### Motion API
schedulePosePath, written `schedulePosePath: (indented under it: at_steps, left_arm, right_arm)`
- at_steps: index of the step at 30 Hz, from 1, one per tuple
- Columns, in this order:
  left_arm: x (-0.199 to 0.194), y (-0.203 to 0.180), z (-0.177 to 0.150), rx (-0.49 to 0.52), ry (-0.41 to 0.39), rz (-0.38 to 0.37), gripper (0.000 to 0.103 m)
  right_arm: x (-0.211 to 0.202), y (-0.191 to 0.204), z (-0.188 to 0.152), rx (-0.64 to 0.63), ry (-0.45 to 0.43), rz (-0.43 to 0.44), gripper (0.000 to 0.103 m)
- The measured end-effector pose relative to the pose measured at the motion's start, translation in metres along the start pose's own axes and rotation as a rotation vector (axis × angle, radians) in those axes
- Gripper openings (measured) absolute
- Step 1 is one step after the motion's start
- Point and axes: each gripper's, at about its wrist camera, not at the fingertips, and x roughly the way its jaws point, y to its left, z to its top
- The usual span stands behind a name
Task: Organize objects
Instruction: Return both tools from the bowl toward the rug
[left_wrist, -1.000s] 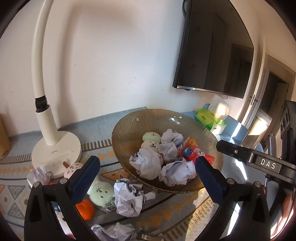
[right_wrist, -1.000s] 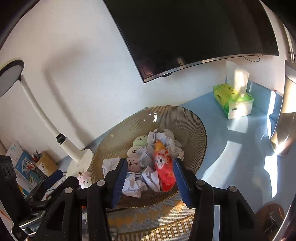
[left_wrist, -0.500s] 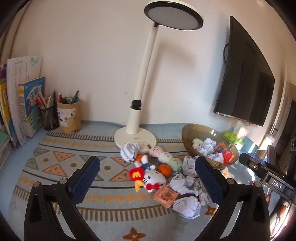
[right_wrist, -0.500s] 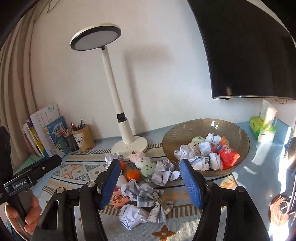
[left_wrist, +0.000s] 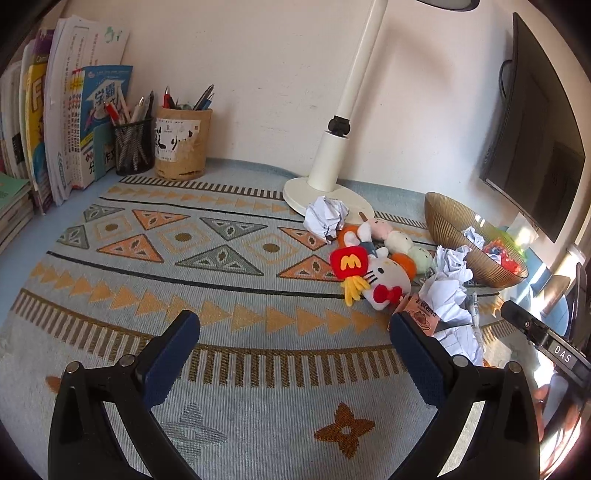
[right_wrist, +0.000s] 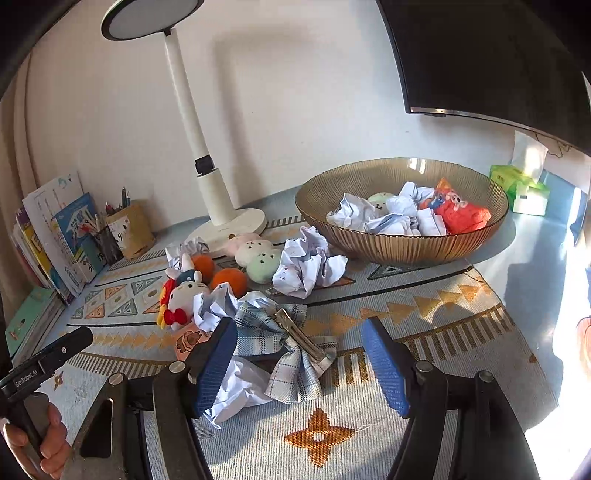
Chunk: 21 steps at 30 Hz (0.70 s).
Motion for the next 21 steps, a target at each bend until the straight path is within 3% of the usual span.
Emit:
schedulePosePath:
  at_steps: [1,9,17,19,21]
  left_arm:
    - [0.001,0.002,0.000,-0.012,0.009,-0.007,0.102]
    - [0.007,0.011,0.000,-0.062,0.041,-0.041,0.102]
    - [0.005,-0.014,-0.003,0.072,0.027,-0.010,0.102]
    - [0.005,-0.026,-0.005,0.126,0.040,0.000,0.102]
    - [0.006,-0.041,-0.008,0.142,0.081,-0.066,0.102]
  right_arm:
    - [-0.001,0.000,0.000,-0.001,-0.008,-0.002,0.089]
    - [0.001,-0.005,0.001,0.023,0.015,0.030,0.092]
    - [0.002,-0.029,0.004,0.145,0.024,0.083,0.093]
    - [0.007,-0.036,0.006,0.176,0.049,0.129,0.093]
    - [0.016,-0.035,0.008,0.164,0.108,0.220,0.092]
